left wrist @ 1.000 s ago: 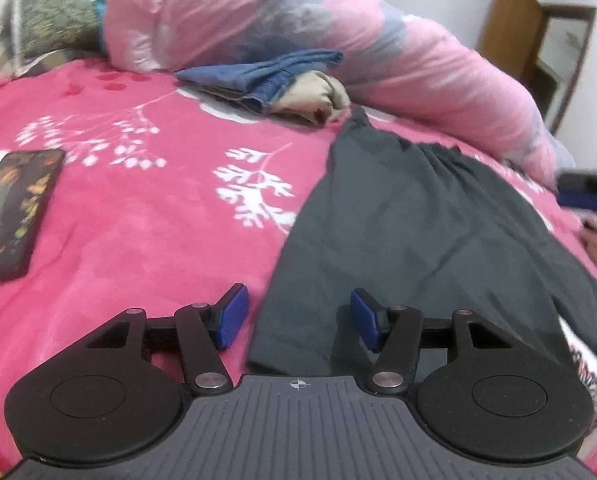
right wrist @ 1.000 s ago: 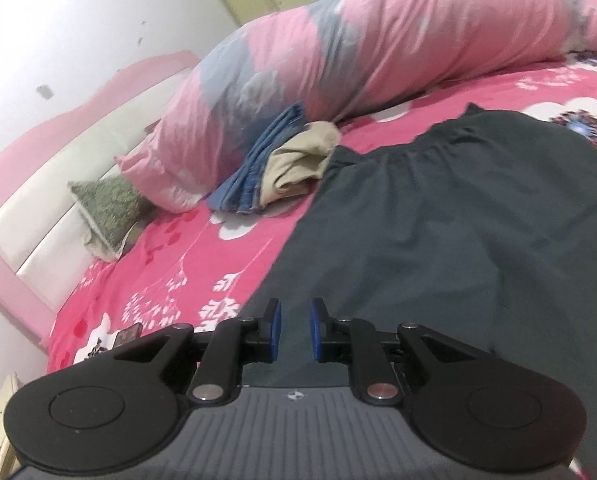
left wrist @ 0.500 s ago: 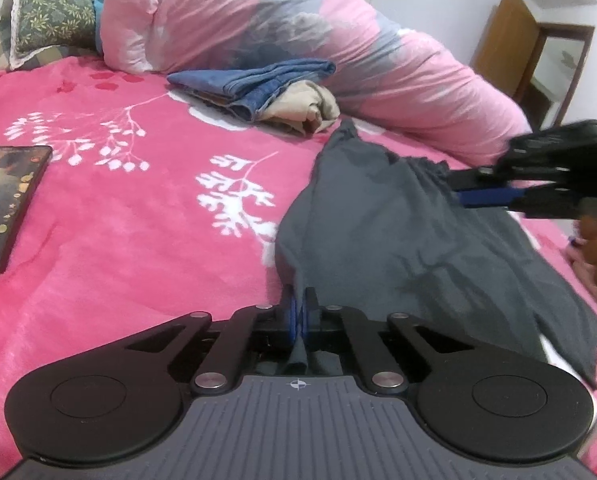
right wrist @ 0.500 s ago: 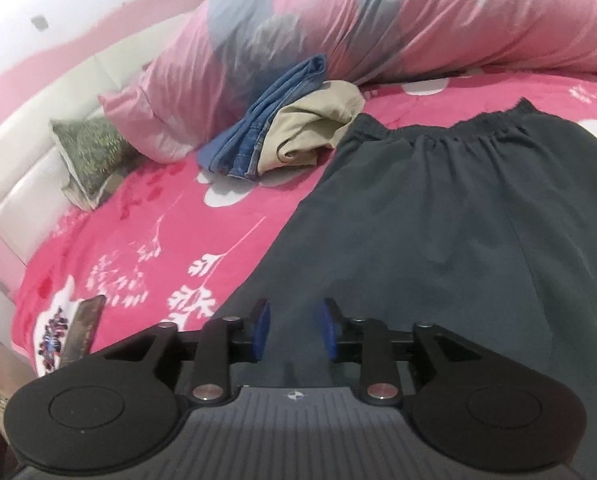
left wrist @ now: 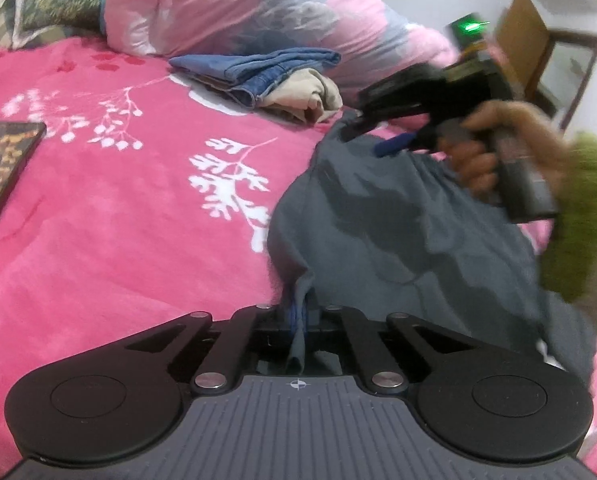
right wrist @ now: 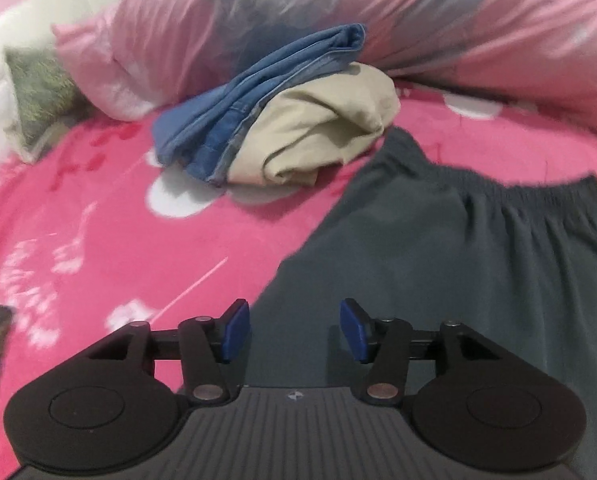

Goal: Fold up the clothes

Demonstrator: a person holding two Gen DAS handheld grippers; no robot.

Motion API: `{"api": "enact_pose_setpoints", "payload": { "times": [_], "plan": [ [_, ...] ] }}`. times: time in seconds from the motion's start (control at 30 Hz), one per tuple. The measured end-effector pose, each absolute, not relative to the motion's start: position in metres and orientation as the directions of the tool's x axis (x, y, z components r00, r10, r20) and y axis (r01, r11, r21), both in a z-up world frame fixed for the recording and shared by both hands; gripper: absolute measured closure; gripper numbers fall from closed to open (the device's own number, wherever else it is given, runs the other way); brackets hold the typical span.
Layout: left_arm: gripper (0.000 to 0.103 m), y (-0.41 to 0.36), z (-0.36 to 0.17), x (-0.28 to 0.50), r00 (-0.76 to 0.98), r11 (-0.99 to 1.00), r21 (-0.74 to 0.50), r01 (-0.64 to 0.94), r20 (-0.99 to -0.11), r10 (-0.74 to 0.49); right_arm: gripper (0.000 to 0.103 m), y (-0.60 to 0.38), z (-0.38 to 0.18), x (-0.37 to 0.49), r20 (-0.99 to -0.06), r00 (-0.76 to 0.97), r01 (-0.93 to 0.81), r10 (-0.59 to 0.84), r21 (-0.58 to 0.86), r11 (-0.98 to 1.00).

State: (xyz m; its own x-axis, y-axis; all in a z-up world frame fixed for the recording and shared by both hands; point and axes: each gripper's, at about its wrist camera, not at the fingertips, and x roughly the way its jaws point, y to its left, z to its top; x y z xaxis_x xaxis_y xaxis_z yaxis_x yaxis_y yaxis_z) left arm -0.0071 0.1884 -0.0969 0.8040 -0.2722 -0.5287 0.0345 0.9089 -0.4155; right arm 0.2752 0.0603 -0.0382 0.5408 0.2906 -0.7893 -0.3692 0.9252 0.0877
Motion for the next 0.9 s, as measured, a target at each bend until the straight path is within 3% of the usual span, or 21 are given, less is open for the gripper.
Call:
{"api": "enact_pose_setpoints", "payload": {
  "times": [0.2,0.3,0.4,0.47,0.5,0.63,0.9],
  "plan": [
    [0.103,0.185,-0.081,-0.016,0.825,0.82,-0.552,0.15,-0.387,-0.411,0.045,0.081,-0.06,0.326,-0.815,0.552,-0.316,0.175,-0.01,0.949],
    [0.103,0.176,-0.072,-0.02,0.82,0.779,-0.578,0.241,-0.308,-0.482,0.048,0.077,-0.072,0.343,-0.824,0.548,-0.286,0.144,-0.023,0.958],
    [0.103,0.163,-0.066,-0.021,0.802,0.759,-0.578,0.302,-0.277,-0.53,0.072,0.064,-0.079,0.353,-0.813,0.563,-0.254,0.145,-0.004,0.967],
    [0.103,0.154,-0.064,-0.018,0.789,0.755,-0.576,0.315,-0.284,-0.545,0.096,0.051,-0.078,0.355,-0.802,0.574,-0.236,0.167,0.034,0.971],
    [0.103,0.15,-0.063,-0.017,0.78,0.747,-0.581,0.323,-0.283,-0.558,0.098,0.044,-0.076,0.356,-0.795,0.579,-0.229,0.183,0.056,0.972],
    [0.103,0.14,-0.058,-0.01,0.754,0.711,-0.604,0.36,-0.261,-0.603,0.1,0.016,-0.063,0.355,-0.753,0.609,-0.234,0.247,0.127,0.964],
    [0.103,0.098,-0.034,0.017,0.704,0.664,-0.588,0.463,-0.211,-0.678,0.1,-0.04,-0.02,0.358,-0.669,0.684,-0.301,0.29,0.104,0.948]
  ]
}}
